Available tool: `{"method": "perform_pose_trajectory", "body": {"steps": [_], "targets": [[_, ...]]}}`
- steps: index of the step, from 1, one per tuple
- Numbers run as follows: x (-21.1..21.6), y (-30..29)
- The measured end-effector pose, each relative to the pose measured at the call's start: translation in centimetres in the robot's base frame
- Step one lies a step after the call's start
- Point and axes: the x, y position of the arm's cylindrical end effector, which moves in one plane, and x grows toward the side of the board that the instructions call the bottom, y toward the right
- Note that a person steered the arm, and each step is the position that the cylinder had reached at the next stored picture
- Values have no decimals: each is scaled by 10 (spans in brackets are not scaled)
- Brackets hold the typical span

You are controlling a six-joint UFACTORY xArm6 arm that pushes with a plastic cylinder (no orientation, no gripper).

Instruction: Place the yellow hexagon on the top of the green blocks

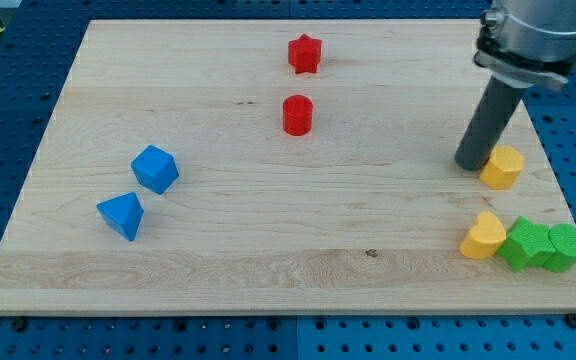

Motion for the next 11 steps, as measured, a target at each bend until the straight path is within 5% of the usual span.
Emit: {"method": "perform_pose_trajectory", "body": {"steps": [4, 6, 9, 11], "targets": [[-17, 60], [-18, 24], [61, 20], [31, -25]]}}
